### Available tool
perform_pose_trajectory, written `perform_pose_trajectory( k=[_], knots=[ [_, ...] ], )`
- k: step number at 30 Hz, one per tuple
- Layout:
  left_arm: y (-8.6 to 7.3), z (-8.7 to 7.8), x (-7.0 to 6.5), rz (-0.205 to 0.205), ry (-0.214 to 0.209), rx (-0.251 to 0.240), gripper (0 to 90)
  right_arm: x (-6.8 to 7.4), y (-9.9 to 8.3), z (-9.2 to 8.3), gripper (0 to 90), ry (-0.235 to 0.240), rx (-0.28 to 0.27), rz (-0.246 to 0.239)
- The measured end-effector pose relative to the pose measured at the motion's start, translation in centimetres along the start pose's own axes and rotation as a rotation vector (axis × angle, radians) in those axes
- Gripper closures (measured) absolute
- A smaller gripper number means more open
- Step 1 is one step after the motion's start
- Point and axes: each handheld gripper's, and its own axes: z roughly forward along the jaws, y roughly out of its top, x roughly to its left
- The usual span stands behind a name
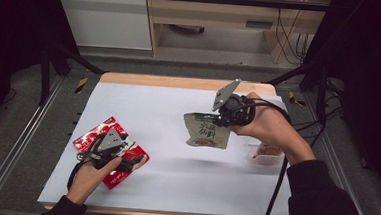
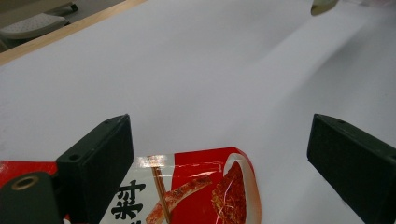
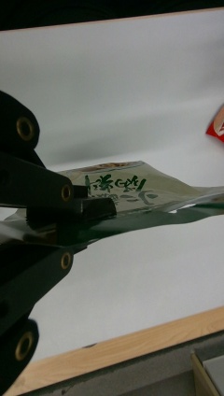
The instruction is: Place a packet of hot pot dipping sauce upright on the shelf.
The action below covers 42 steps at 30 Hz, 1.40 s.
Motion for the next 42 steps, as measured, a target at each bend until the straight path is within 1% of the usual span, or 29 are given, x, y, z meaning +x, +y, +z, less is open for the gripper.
perform_pose_trajectory(
  k=[6,10,13,15,18,20,22,23,30,33,36,42],
  knots=[
    [-0.5,-0.7,-0.2,0.008,0.024,-0.005,6.7,-1.6,-0.9,-2.2,90.0,-0.034,-0.028,0.032],
    [-1.0,-1.5,0.0,-0.003,0.041,-0.014,6.7,-2.6,-1.6,-3.7,90.0,-0.064,-0.059,0.052],
    [-1.2,-1.7,0.3,-0.010,0.063,-0.025,6.7,-3.3,-2.2,-4.5,90.0,-0.081,-0.070,0.062],
    [-1.2,-2.0,0.6,-0.015,0.088,-0.039,6.7,-3.8,-2.7,-4.9,90.0,-0.097,-0.072,0.078],
    [-1.3,-2.3,1.0,-0.041,0.103,-0.054,6.7,-4.5,-3.6,-5.2,90.0,-0.116,-0.075,0.104],
    [-1.3,-2.2,1.0,-0.040,0.098,-0.052,6.7,-4.9,-4.2,-5.4,90.0,-0.134,-0.072,0.118],
    [-1.3,-2.1,1.0,-0.037,0.104,-0.046,6.7,-5.2,-4.9,-5.5,90.0,-0.131,-0.079,0.128],
    [-1.3,-2.1,1.0,-0.038,0.098,-0.045,6.7,-5.4,-5.1,-5.5,90.0,-0.134,-0.079,0.133],
    [-1.4,-2.0,1.1,-0.036,0.097,-0.041,6.7,-5.9,-7.6,-5.6,90.0,-0.141,-0.047,0.152],
    [-1.5,-2.1,1.2,-0.042,0.097,-0.043,6.7,-6.1,-8.7,-5.7,90.0,-0.147,-0.036,0.164],
    [-1.5,-2.1,1.3,-0.046,0.105,-0.042,6.7,-6.3,-9.7,-5.9,90.0,-0.149,-0.037,0.182],
    [-1.6,-2.3,1.6,-0.061,0.107,-0.047,6.7,-6.6,-11.6,-5.8,90.0,-0.149,-0.023,0.202]
  ],
)
